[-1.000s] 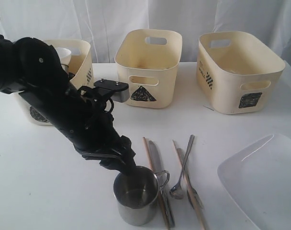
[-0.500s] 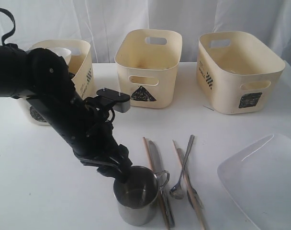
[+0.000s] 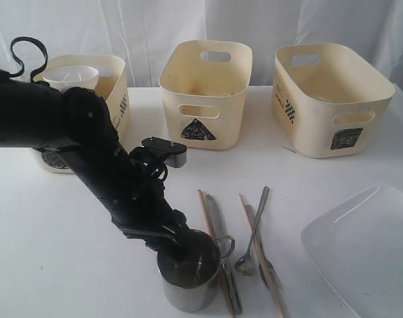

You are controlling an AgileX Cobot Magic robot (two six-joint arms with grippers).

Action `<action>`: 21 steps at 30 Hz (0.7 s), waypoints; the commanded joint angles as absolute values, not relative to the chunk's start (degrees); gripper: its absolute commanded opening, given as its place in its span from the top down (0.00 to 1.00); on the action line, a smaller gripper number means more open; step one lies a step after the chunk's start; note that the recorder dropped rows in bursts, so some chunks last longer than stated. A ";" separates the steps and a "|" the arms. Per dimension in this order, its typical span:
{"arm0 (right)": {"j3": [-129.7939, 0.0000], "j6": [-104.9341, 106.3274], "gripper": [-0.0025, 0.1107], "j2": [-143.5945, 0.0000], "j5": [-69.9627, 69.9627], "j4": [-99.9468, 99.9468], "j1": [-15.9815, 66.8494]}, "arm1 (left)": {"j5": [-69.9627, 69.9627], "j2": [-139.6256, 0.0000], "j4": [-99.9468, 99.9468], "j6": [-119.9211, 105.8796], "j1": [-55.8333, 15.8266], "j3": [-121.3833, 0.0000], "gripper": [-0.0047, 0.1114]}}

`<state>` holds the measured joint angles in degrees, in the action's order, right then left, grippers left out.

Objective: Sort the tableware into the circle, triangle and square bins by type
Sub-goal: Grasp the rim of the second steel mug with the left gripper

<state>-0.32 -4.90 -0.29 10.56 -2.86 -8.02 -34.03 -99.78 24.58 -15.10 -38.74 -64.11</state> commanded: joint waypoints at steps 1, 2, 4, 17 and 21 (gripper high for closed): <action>0.00 -4.87 0.98 0.00 10.13 -3.01 -7.98 | -33.93 -100.72 26.83 -15.32 -39.56 -63.74 0.38; 0.00 -4.87 0.98 0.00 10.13 -3.01 -7.98 | -33.93 -101.12 26.89 -15.32 -39.56 -63.74 0.38; 0.00 -4.87 0.98 0.00 10.13 -3.01 -7.98 | -34.07 -101.73 26.94 -15.32 -39.56 -63.74 0.38; 0.00 -4.87 0.98 0.00 10.13 -3.01 -7.98 | -34.17 -102.60 26.94 -15.32 -39.56 -63.74 0.61; 0.00 -4.87 0.98 0.00 10.13 -3.01 -7.98 | -34.29 -102.60 26.94 -15.32 -39.56 -63.74 0.84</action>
